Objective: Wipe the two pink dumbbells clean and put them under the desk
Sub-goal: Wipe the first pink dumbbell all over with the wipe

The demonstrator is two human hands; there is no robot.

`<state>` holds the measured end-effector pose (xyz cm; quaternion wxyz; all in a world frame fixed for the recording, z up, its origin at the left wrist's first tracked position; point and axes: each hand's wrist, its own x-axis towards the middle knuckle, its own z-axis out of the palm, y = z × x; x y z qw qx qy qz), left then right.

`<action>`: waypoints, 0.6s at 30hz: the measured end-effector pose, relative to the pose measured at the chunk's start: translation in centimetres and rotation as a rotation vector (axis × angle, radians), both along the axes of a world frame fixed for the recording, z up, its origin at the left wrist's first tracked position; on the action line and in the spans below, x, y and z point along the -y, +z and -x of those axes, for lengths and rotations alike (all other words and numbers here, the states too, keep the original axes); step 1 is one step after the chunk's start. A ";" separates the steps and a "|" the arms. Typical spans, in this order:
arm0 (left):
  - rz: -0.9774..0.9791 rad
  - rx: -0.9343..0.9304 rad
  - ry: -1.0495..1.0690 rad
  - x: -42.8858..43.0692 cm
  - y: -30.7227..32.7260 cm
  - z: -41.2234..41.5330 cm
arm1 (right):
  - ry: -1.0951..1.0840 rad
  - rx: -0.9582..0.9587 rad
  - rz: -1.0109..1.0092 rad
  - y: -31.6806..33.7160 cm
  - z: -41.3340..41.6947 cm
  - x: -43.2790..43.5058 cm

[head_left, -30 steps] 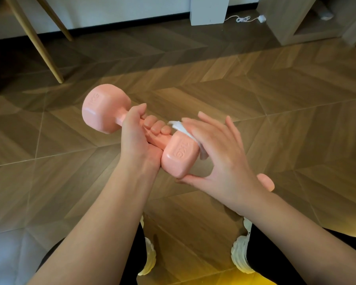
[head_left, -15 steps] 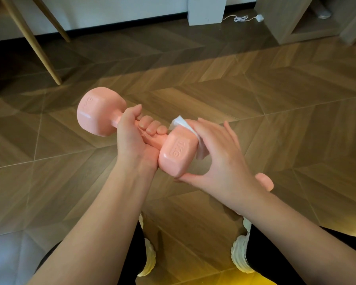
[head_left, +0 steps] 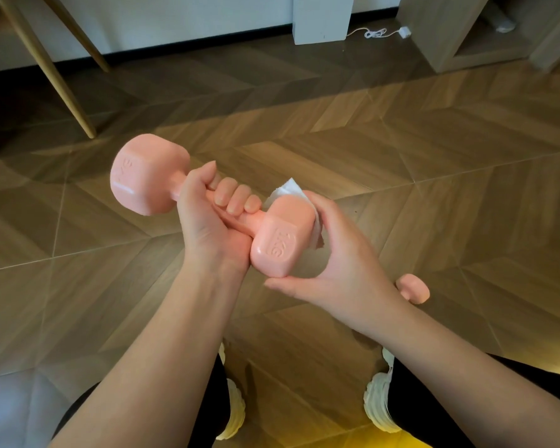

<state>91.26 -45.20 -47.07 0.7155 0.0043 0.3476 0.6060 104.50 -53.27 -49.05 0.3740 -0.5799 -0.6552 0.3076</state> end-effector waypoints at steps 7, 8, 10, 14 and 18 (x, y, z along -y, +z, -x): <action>-0.032 0.053 -0.022 0.0 0.1 -0.2 | 0.048 0.240 -0.287 -0.5 -0.3 -0.1; -0.032 0.055 -0.026 0.0 0.1 -0.2 | 0.042 0.213 -0.229 -0.4 -0.3 -0.2; -0.041 0.061 -0.036 0.0 0.1 -0.1 | 0.023 0.137 -0.116 -0.1 -0.3 -0.1; -0.026 0.035 -0.049 0.2 0.4 -0.3 | 0.017 0.068 -0.106 0.0 -0.5 0.0; 0.071 -0.037 -0.065 0.4 0.5 -0.8 | -0.014 0.345 -0.336 -0.7 -0.6 -0.2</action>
